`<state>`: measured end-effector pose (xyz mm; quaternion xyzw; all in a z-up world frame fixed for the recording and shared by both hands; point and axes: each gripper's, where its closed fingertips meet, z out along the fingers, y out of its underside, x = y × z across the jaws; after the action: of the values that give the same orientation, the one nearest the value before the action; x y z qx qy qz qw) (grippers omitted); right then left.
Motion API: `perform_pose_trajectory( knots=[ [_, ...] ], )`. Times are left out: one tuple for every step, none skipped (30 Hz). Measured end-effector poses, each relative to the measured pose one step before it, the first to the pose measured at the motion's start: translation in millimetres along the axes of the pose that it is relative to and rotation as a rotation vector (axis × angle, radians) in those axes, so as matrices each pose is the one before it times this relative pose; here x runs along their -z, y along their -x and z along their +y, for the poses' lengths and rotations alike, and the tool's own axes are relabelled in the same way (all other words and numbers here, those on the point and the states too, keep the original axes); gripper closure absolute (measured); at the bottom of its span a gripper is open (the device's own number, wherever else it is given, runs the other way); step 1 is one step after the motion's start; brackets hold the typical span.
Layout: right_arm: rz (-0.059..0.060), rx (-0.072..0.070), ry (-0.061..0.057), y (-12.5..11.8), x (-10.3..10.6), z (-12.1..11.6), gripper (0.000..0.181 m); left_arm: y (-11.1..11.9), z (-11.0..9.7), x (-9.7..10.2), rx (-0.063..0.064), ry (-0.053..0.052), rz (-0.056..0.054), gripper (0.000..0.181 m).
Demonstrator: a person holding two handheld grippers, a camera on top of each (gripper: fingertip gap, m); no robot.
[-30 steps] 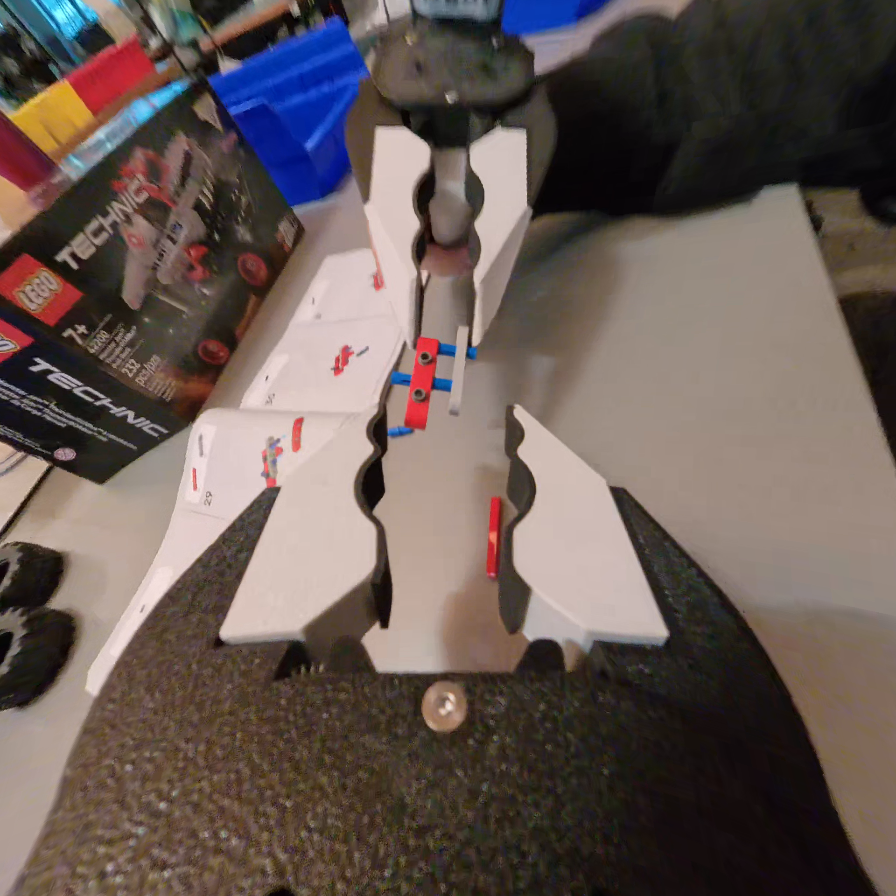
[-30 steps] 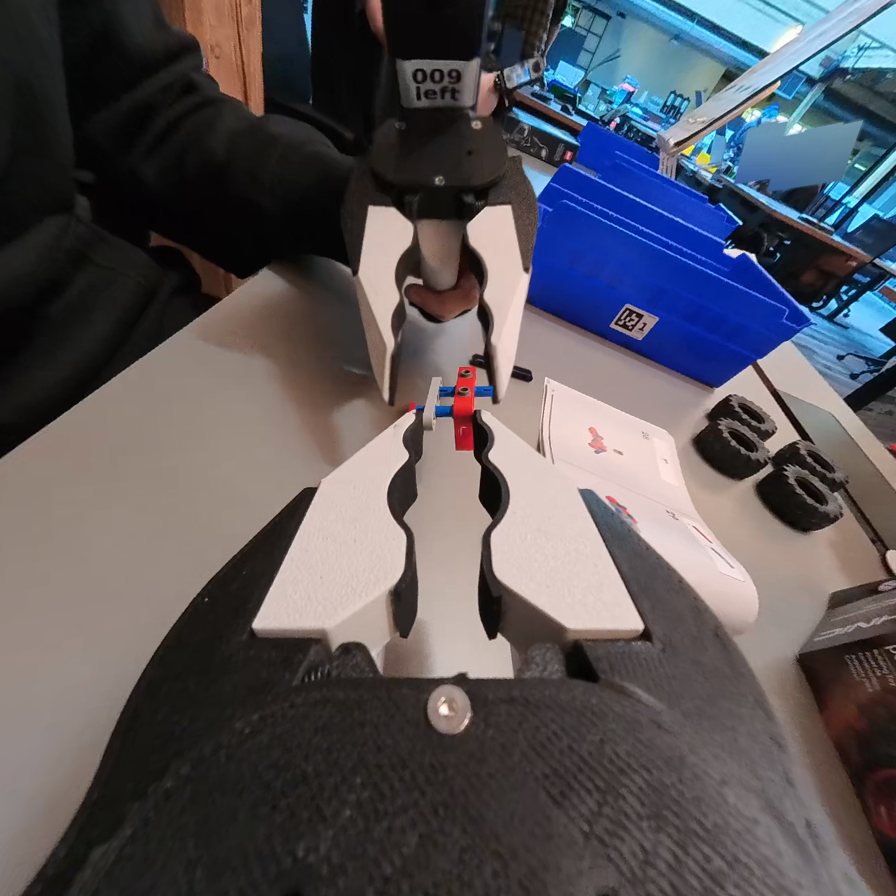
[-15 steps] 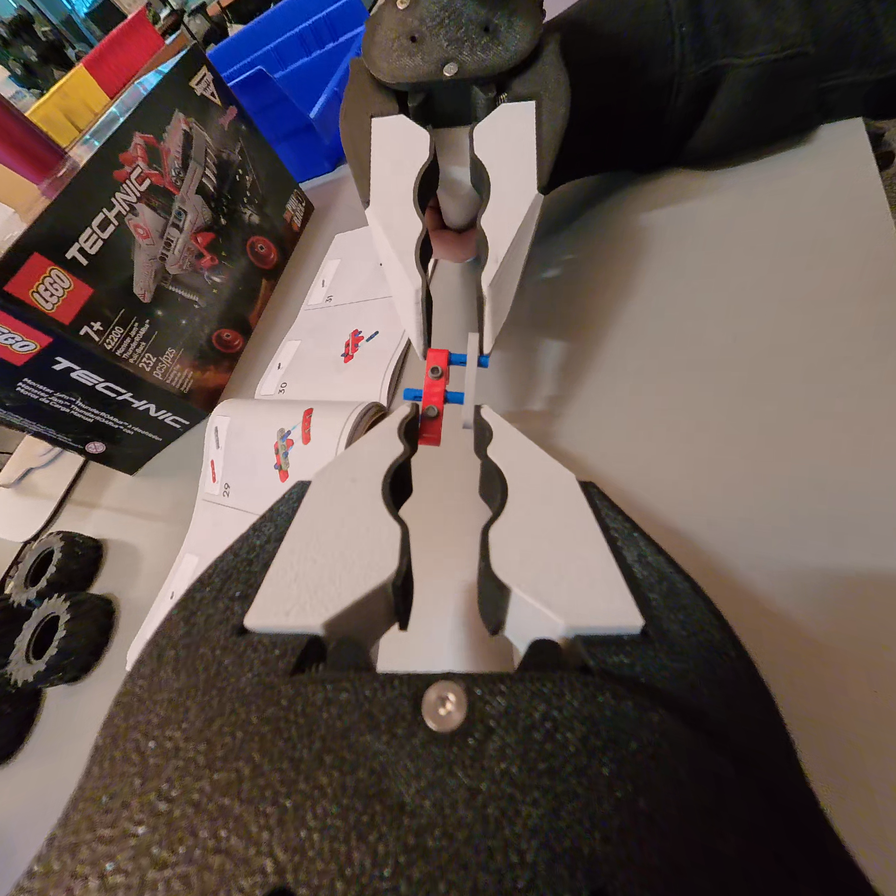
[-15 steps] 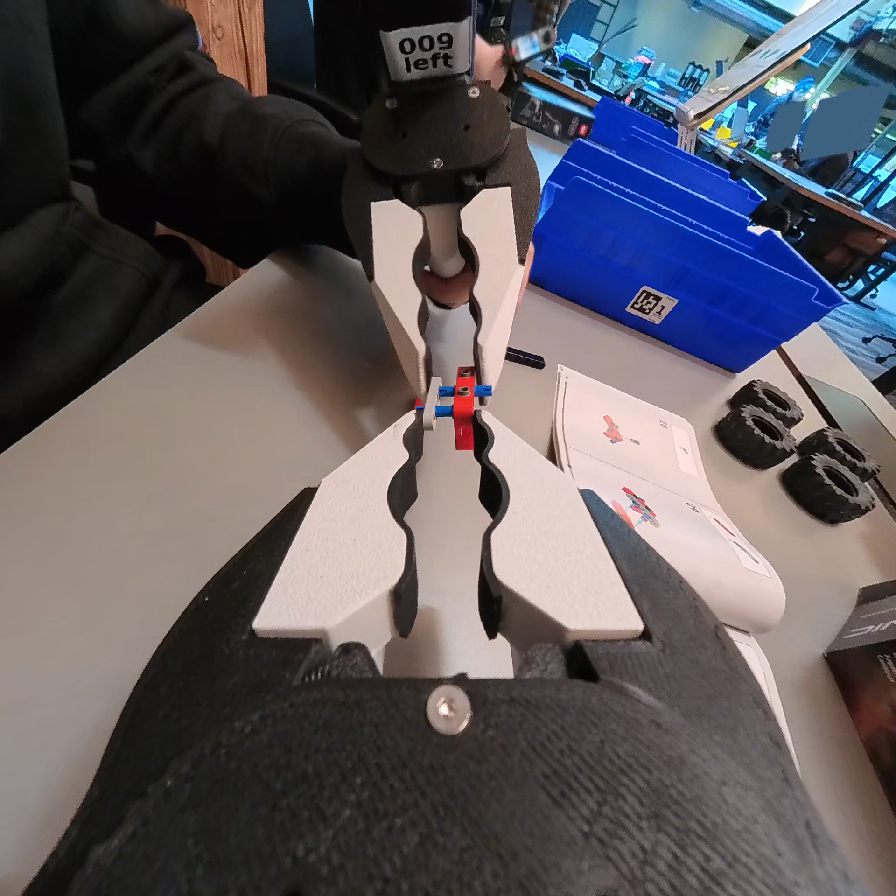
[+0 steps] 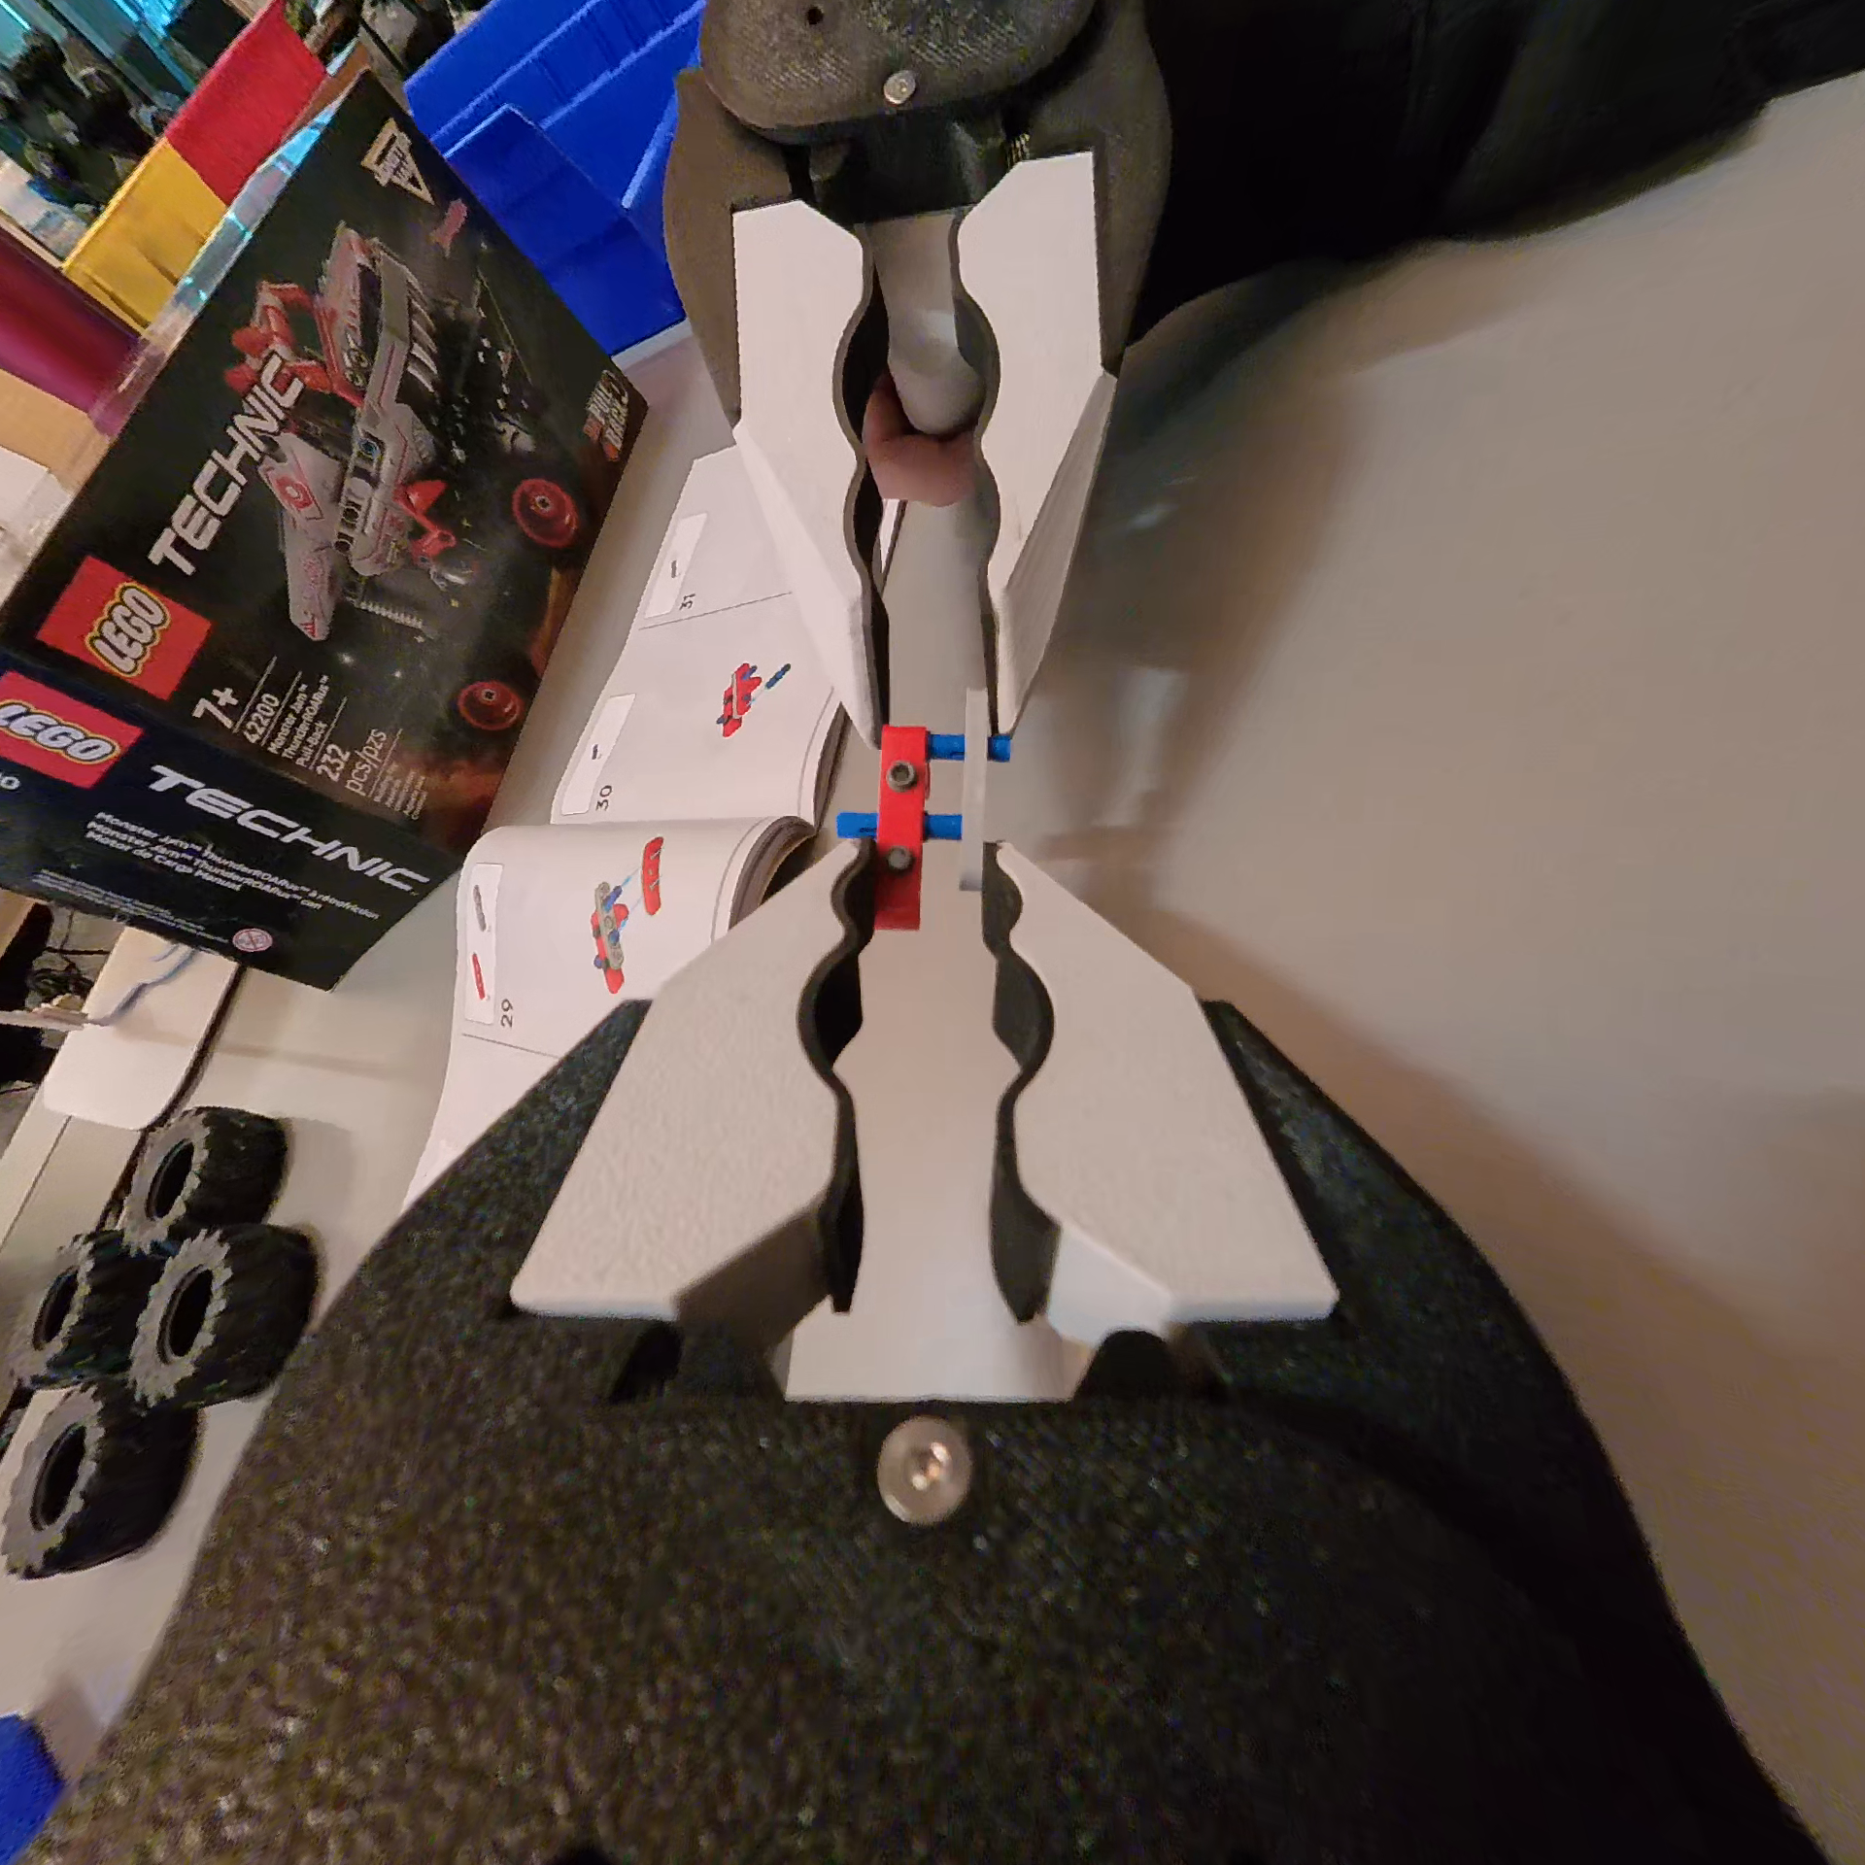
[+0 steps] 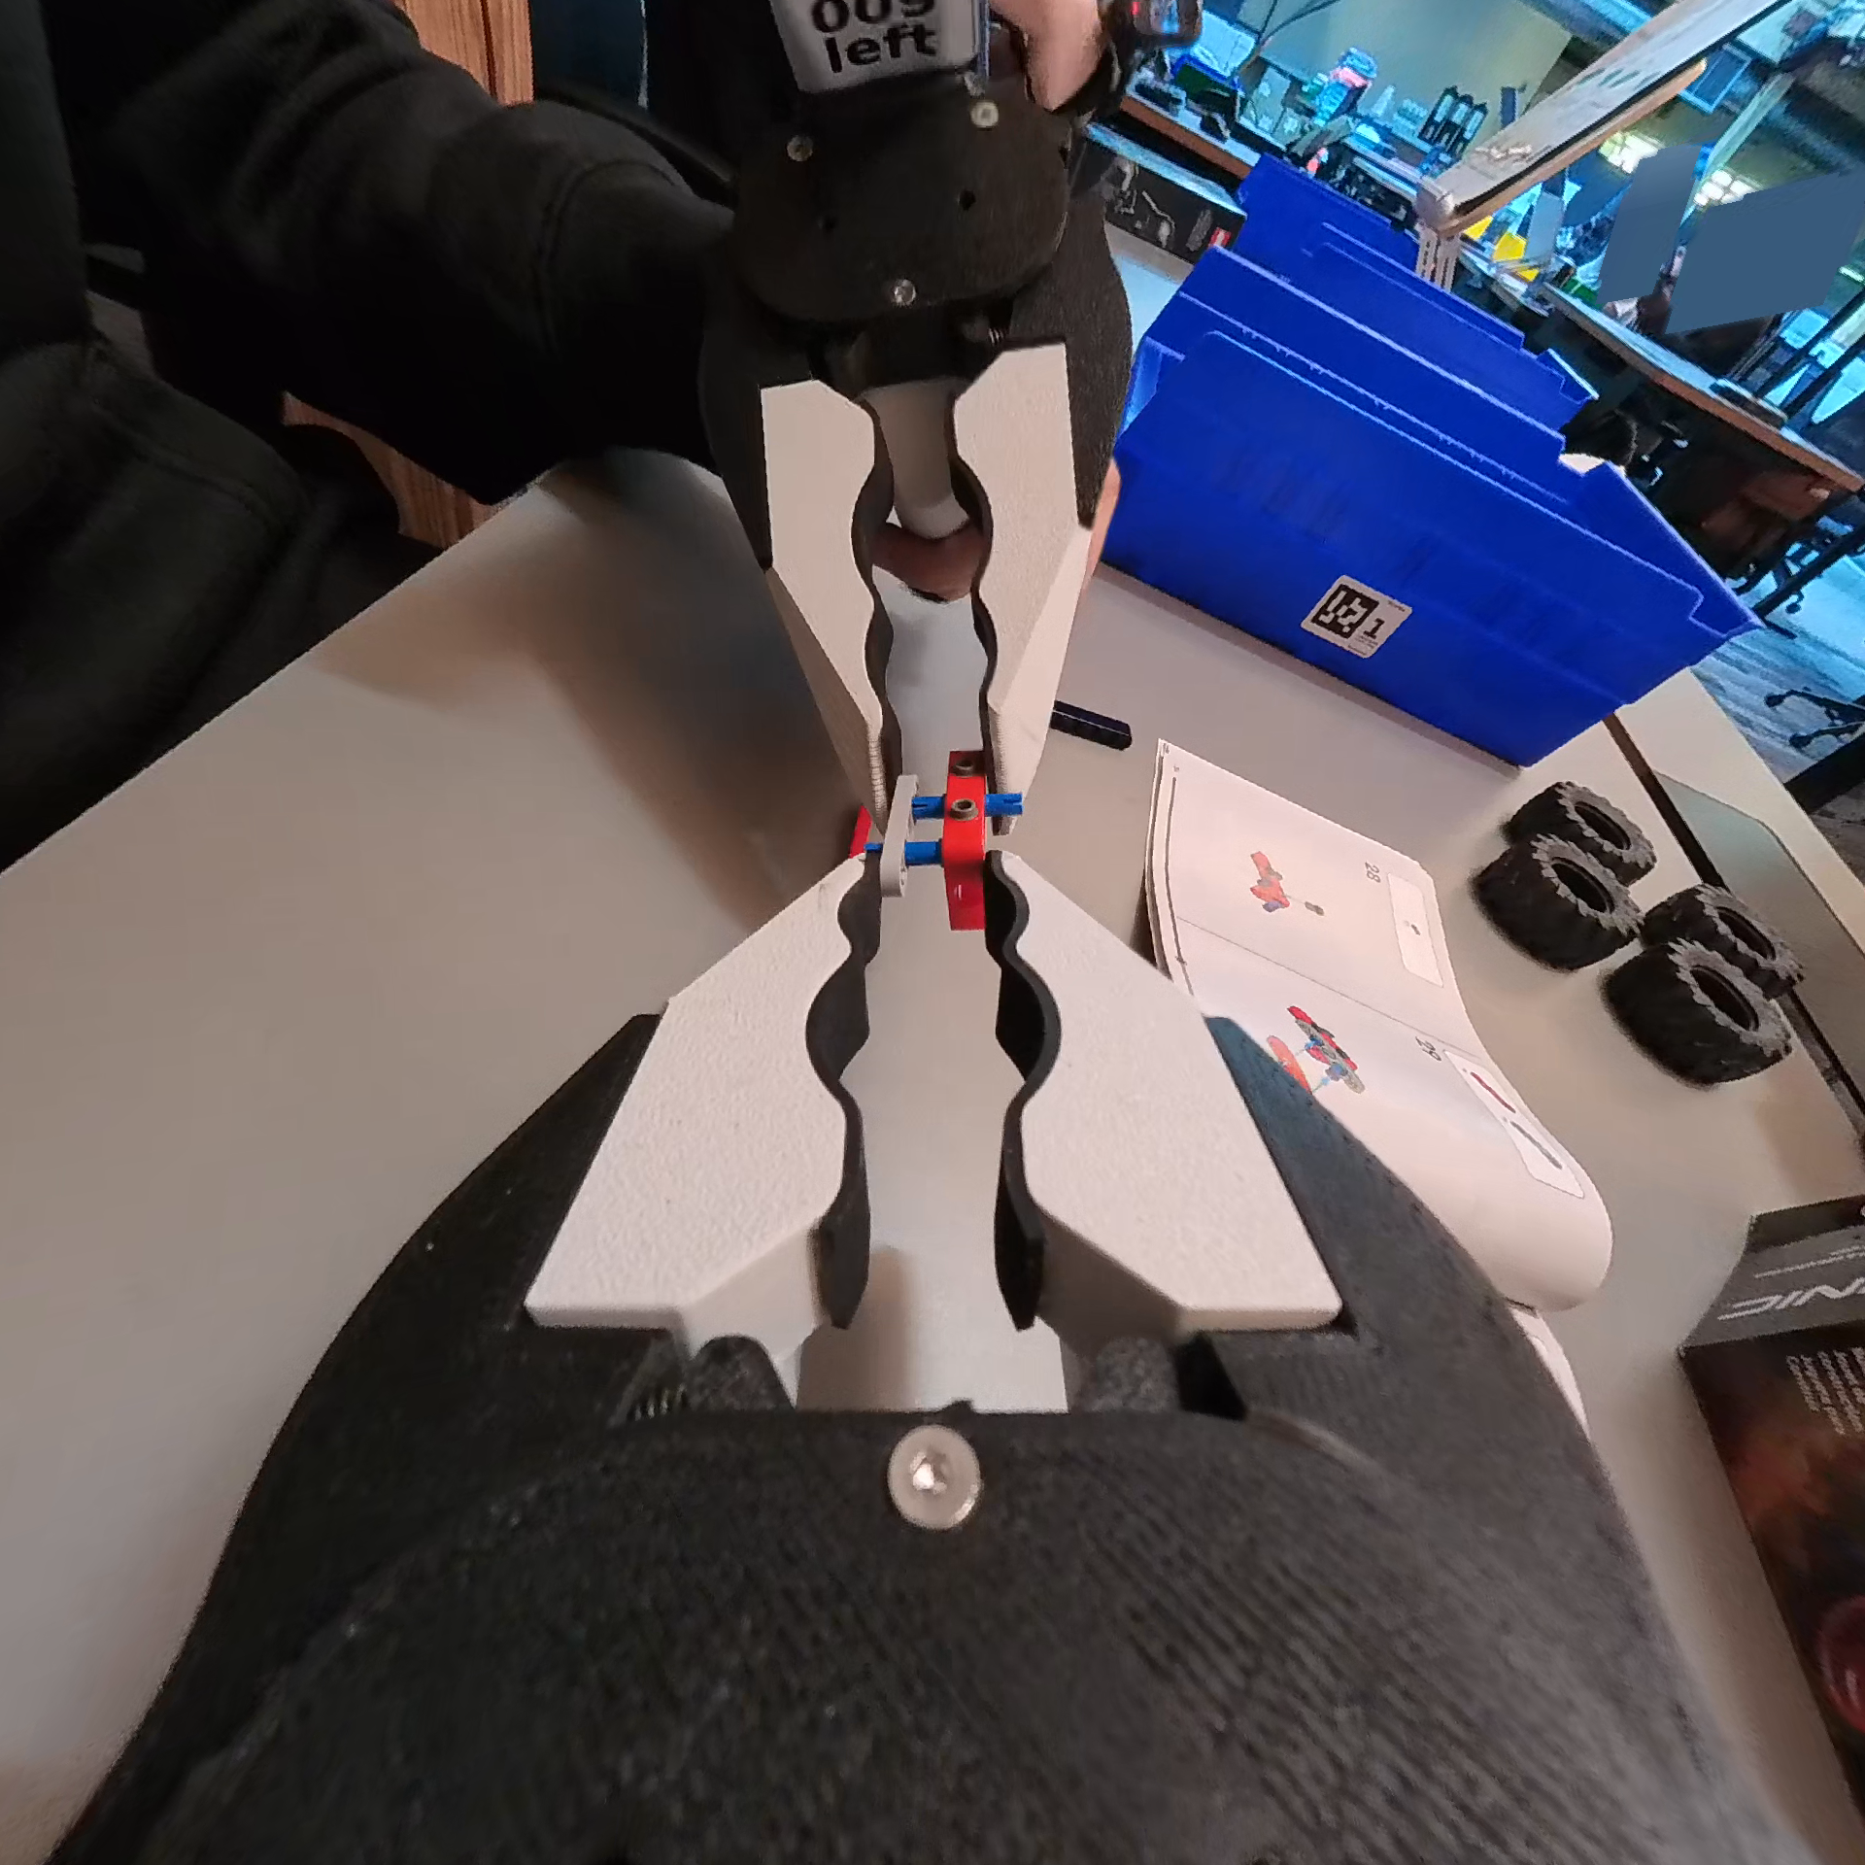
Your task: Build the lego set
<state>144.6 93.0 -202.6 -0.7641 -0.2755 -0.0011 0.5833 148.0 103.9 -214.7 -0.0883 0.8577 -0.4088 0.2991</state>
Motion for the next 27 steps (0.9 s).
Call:
perform_pose_trajectory(
  knots=[
    [-0.0085,-0.0111,-0.0007,0.81,0.12,-0.41,0.163,-0.98,-0.21,0.2,0.0099,-0.0044,0.0114,0.164],
    [-0.0059,-0.0099,-0.0017,0.5,0.04,-0.28,0.163,-0.81,-0.23,0.16,0.014,-0.0054,0.0116,0.164],
    [0.0013,-0.0047,0.0003,-0.47,-0.22,-0.06,0.163,0.05,0.24,-0.02,0.0183,-0.0037,0.0076,0.165],
    [0.0001,-0.0047,0.0006,-0.15,-0.3,0.11,0.163,0.1,0.54,-0.02,0.0117,-0.0035,0.0061,0.164],
    [-0.0042,-0.0067,0.0016,0.59,-0.5,0.49,0.163,-0.8,0.73,-0.22,0.005,-0.0019,0.0075,0.165],
    [-0.005,-0.0029,0.0057,0.93,-0.6,1.2,0.163,-1.08,1.05,-0.46,0.0027,0.0028,0.0073,0.164],
    [0.0039,0.0036,0.0078,-0.11,-0.63,1.33,0.163,-0.35,1.33,-0.67,-0.0022,0.0054,0.001,0.164],
    [0.0084,0.006,0.0076,-0.69,-0.34,1.0,0.163,0.35,0.79,-0.23,-0.0085,0.0021,-0.0044,0.164],
    [-0.0029,-0.0002,0.0018,0.59,0.13,-0.14,0.163,-0.04,-0.38,0.33,-0.012,-0.0052,-0.0026,0.165],
    [-0.0029,-0.0063,-0.0087,0.4,0.55,-1.86,0.163,0.31,-1.11,0.72,-0.0099,-0.0087,-0.004,0.165],
    [-0.0016,-0.0065,-0.0058,0.3,0.19,-1.14,0.163,0.25,-0.76,0.53,-0.0024,-0.006,-0.0005,0.164],
    [-0.0068,-0.0025,0.0036,1.16,-0.19,0.44,0.163,-1.02,0.12,0.01,0.0031,0.0008,0.0081,0.165],
    [0.0008,0.0073,0.009,0.39,-0.32,1.25,0.163,-0.62,0.7,-0.46,-0.0022,0.0043,0.0028,0.165],
    [0.0087,0.0156,0.0082,-0.5,-0.28,1.0,0.163,0.19,0.83,-0.57,-0.0081,0.0032,-0.0047,0.165],
    [-0.0001,0.0122,0.0098,0.77,-0.19,1.26,0.163,-0.67,0.58,-0.63,-0.0027,0.0024,0.0022,0.165],
    [-0.0028,0.0043,0.01,0.83,-0.4,1.13,0.163,-1.0,0.67,-0.49,0.0021,0.0022,0.0062,0.165],
    [0.0005,0.0032,0.0083,0.27,-0.38,0.66,0.163,-0.38,0.48,-0.3,-0.0031,0.0011,0.0015,0.165],
    [-0.0012,0.005,0.0083,0.54,-0.35,0.72,0.163,-0.37,0.4,-0.02,-0.01,0.0005,0.0003,0.165],
    [-0.0028,0.0072,0.0058,0.88,-0.08,0.34,0.163,-0.64,0.28,0.05,-0.0114,0.0012,0.0015,0.165],
    [0.0011,0.0044,0.0037,0.16,-0.07,0.14,0.163,-0.26,0.12,-0.06,-0.0078,0.0025,-0.0002,0.165],
    [0.0011,0.0022,0.0051,-0.01,0.07,0.35,0.163,-0.21,0.15,-0.14,-0.0036,0.004,0.0,0.165],
    [-0.0046,-0.0009,0.0087,0.7,0.21,1.03,0.163,-0.5,0.25,-0.31,-0.0051,0.0051,0.0009,0.165],
    [-0.0024,-0.0001,0.0149,0.4,0.5,1.9,0.163,-0.05,0.83,-0.48,-0.0072,0.0071,-0.003,0.165],
    [0.0003,0.0051,0.0161,-0.14,0.69,2.15,0.166,0.81,1.09,-0.57,-0.0081,0.0079,-0.0087,0.165],
    [-0.0077,0.0022,0.0124,1.3,0.12,2.01,0.167,-0.1,0.87,-0.36,-0.008,0.0058,-0.0024,0.165],
    [0.0005,0.001,0.0049,0.04,-0.82,1.07,0.164,-1.18,0.1,-0.42,-0.0052,0.0008,0.0053,0.165],
    [0.0111,0.008,-0.0002,-1.23,-1.32,-0.02,0.161,-0.12,-0.84,-0.33,-0.003,-0.0041,-0.0019,0.165]
  ],
)
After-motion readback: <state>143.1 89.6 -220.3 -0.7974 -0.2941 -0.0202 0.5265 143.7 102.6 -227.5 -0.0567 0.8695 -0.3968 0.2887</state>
